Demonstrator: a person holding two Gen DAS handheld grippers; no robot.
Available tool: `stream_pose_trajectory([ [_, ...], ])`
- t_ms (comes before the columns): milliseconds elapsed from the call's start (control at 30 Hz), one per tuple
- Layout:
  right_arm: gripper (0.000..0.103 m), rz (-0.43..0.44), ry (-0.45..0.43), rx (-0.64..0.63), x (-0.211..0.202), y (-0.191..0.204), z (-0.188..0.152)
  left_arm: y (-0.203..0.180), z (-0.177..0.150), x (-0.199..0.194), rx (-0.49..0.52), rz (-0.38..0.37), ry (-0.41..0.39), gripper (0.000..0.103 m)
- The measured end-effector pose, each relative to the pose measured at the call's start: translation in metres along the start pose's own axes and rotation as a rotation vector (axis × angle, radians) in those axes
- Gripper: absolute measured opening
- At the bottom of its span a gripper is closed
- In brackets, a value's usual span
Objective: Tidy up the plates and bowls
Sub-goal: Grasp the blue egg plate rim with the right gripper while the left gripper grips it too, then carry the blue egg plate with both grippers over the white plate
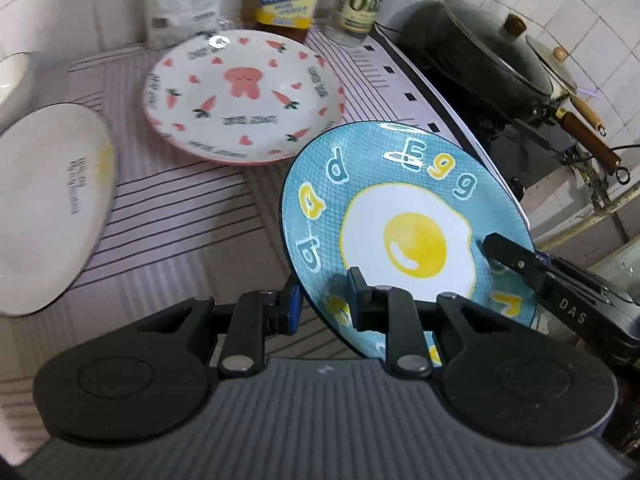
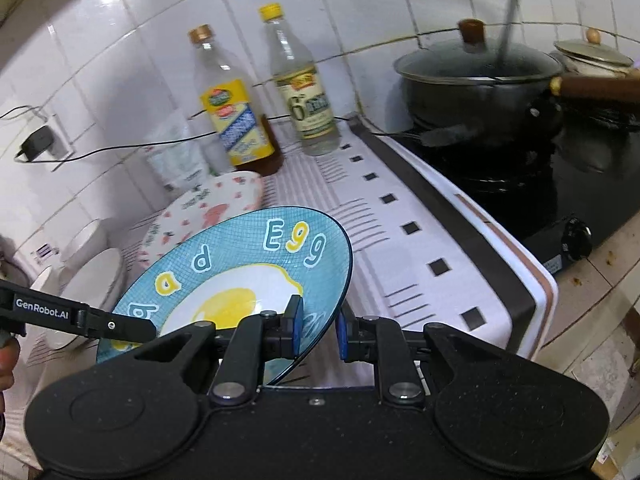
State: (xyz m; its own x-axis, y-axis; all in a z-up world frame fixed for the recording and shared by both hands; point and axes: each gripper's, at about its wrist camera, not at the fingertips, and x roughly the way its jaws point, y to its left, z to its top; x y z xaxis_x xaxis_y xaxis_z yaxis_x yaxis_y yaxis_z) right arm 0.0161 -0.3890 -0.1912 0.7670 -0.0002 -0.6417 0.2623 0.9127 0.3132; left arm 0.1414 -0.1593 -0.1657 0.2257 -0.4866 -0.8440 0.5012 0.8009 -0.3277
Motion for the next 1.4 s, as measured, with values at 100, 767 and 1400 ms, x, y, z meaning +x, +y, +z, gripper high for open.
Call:
stream_pose_trajectory([
  [100,0.022,0.023,0.004,-0.03,-0.009,0.017,0.003,0.009,-0.005,-0.021,-0.032,0.006,-0.012,0.021],
  [767,0.021,0.249,0.048,-0.238,0.001,0.133,0.041,0.098,-0.028,-0.123,-0.276,0.125,-0.182,0.021],
  [1400,0.022,0.443,0.214,-0.347,0.139,0.207,0.048,0.219,-0.021,-0.081,-0.602,0.273,-0.133,0.023],
])
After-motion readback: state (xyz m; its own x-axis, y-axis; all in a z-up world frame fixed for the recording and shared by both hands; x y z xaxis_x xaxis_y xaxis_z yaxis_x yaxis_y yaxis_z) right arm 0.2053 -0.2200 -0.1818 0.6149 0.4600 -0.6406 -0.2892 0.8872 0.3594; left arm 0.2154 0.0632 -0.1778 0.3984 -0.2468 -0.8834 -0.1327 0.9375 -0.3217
